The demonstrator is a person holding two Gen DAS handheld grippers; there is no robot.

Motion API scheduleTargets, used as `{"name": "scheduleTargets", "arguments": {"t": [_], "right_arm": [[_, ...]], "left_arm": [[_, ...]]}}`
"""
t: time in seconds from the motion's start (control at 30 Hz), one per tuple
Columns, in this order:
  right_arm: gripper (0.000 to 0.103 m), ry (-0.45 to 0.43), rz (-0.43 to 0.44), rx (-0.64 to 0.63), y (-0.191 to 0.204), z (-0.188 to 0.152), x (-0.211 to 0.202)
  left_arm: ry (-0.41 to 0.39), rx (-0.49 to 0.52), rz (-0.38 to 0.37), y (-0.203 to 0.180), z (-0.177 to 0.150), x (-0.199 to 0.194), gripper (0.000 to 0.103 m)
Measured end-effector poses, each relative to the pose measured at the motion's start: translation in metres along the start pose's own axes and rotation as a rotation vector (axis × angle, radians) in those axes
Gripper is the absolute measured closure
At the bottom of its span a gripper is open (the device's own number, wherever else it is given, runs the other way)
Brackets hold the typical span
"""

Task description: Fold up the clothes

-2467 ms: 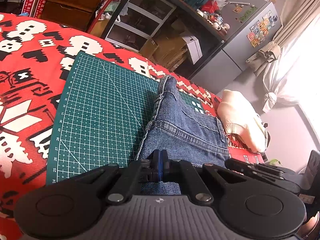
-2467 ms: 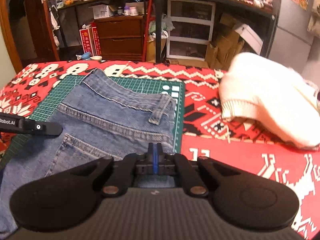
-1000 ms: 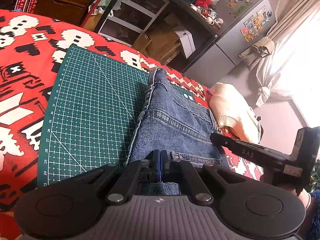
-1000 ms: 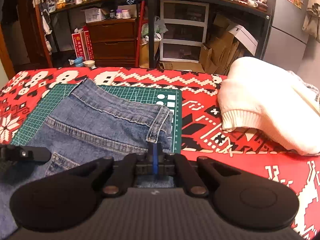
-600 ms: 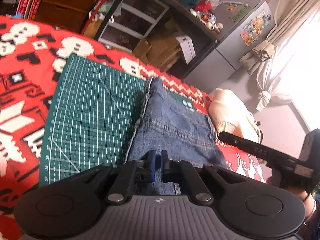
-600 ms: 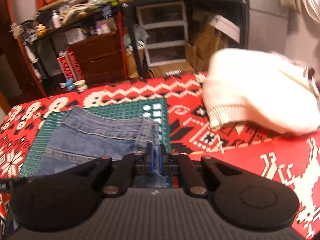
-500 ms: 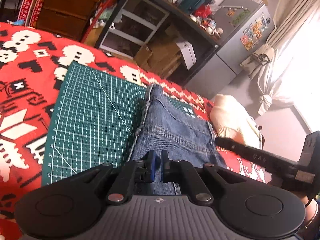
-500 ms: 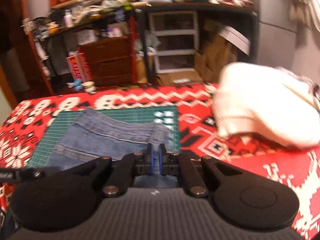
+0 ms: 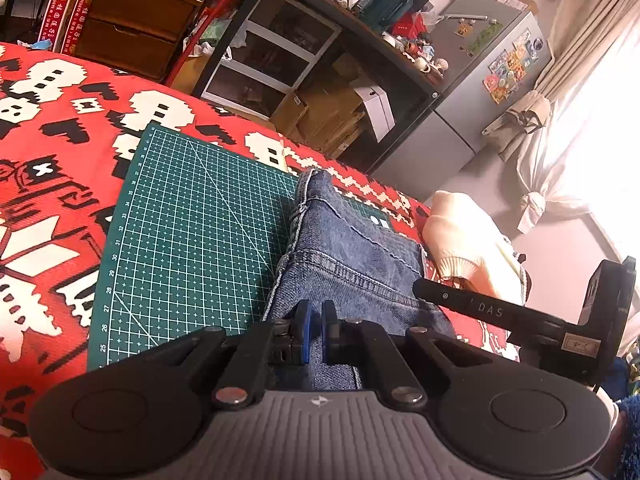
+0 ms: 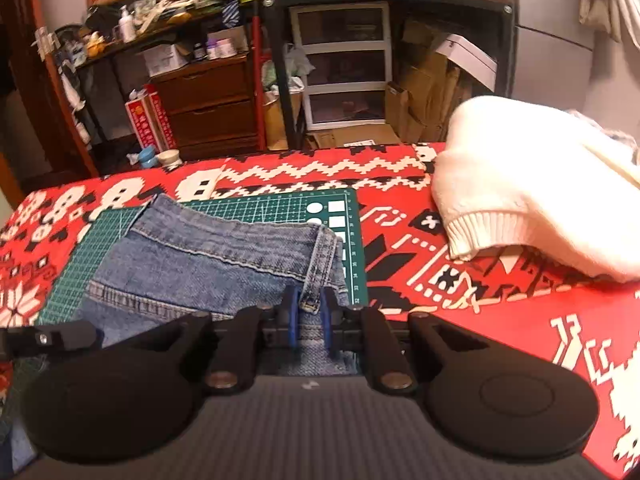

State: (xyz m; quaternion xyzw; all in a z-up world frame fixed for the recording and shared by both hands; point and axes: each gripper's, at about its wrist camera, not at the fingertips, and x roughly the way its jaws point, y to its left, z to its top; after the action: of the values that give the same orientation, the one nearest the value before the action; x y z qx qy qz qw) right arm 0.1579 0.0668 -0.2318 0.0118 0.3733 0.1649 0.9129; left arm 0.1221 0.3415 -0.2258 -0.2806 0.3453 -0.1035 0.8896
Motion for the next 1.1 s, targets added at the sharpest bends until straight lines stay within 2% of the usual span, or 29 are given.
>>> {"name": "scheduleTargets", "arguments": {"t": [0.23,0.37,0.5,0.57,0.7,0.77,0.87,0.97,1.1], "right_arm": [[0.092,-0.02,-0.011,0.03,-0.006,0.013,-0.013],[0.095,-0.032,-0.02,0.032,-0.008,0.023,-0.021],[0.095,-0.018,0.061,-0.018,-0.003,0.015,-0.038],[0.095,-0.006,0.096,-0.043,0.0,0.005,-0.044],[0.095,0.033,0.11,-0.051,-0.003,-0.016,-0.035],[0.1,0.037,0.119,-0.034,-0.011,-0.022,-0.032],[0.102,0.026,0.098,-0.038,-0.018,-0.025,-0.03],[0.102,0.029,0.135,0.014,-0.03,-0.024,-0.028],[0.103,0.012,0.144,0.022,-0.042,-0.024,-0.03]], "left_arm": [[-0.016,0.076,0.031,-0.011,-0.001,-0.004,0.1],[-0.014,0.088,0.035,-0.014,-0.002,-0.009,0.1],[-0.003,0.073,0.053,-0.019,-0.005,-0.016,0.1],[0.015,0.072,0.075,-0.025,-0.007,-0.016,0.1],[0.048,0.075,0.124,-0.032,-0.013,-0.015,0.1],[0.063,0.072,0.151,-0.035,-0.017,-0.015,0.1],[0.082,0.105,0.218,-0.041,-0.02,-0.012,0.1],[0.099,0.11,0.252,-0.048,-0.019,-0.01,0.1],[0.117,0.16,0.296,-0.064,-0.02,-0.01,0.1]]}}
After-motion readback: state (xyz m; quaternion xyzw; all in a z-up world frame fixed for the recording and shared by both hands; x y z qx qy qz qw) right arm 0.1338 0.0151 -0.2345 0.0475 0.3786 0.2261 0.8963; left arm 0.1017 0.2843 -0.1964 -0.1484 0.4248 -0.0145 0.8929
